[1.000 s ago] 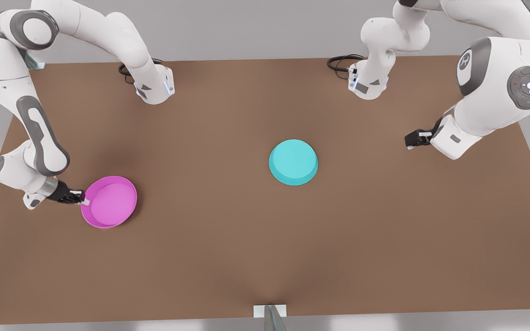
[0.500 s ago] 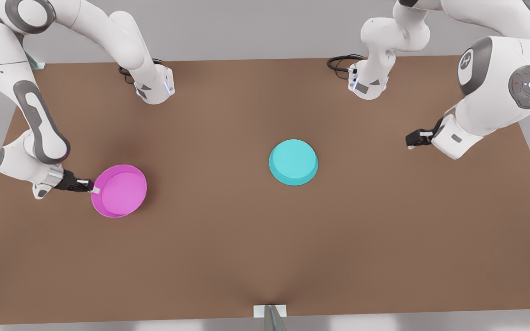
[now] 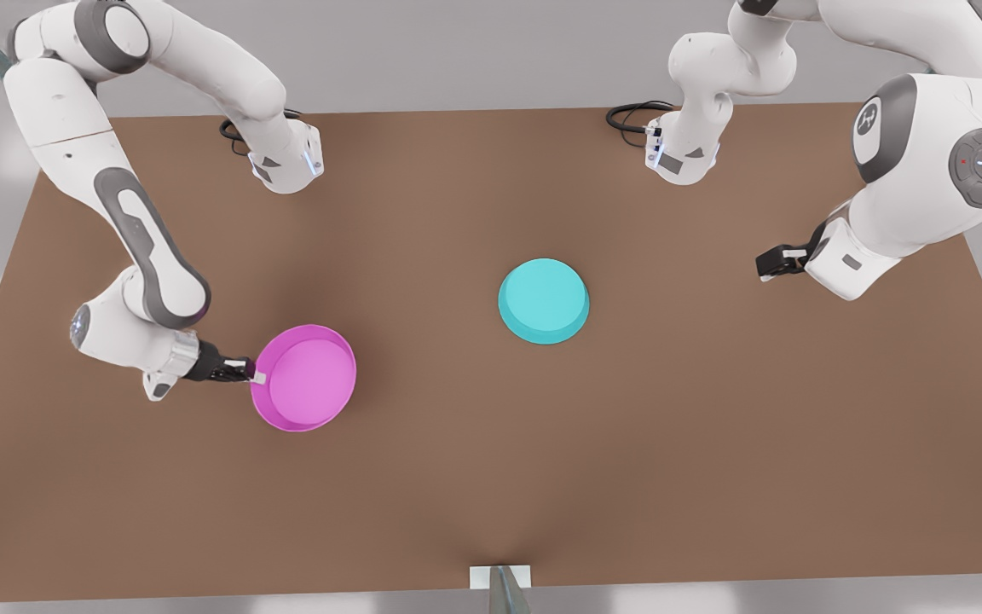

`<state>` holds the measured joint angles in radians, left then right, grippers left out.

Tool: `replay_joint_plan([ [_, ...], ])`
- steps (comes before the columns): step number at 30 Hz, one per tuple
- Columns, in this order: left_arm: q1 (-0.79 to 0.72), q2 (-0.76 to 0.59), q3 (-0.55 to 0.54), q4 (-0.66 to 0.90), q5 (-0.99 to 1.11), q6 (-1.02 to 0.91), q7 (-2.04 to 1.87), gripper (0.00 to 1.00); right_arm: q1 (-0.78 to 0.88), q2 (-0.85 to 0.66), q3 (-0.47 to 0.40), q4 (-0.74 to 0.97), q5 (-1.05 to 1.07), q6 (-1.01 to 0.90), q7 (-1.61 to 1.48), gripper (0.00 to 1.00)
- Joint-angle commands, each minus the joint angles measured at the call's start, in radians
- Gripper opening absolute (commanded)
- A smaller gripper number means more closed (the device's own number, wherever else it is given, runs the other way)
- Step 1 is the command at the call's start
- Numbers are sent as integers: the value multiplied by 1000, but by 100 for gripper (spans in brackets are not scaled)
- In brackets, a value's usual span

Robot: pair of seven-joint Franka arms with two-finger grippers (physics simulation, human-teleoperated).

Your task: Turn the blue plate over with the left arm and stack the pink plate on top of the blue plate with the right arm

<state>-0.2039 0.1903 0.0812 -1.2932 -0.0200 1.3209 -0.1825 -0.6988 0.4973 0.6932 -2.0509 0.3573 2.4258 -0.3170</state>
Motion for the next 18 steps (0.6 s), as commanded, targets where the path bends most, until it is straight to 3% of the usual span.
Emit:
replay_joint_plan([
  [1,1,0,0,0,0,0,0,100,19,-2,-7,0,6,3,9,21],
  [4,1,0,0,0,2,0,0,100,215,-29,-116,2,121,33,23,21],
  [6,1,0,0,0,2,0,0,100,409,-54,-234,15,213,38,41,21],
  [18,0,0,0,0,2,0,0,100,818,-172,-258,-3,322,67,366,21],
])
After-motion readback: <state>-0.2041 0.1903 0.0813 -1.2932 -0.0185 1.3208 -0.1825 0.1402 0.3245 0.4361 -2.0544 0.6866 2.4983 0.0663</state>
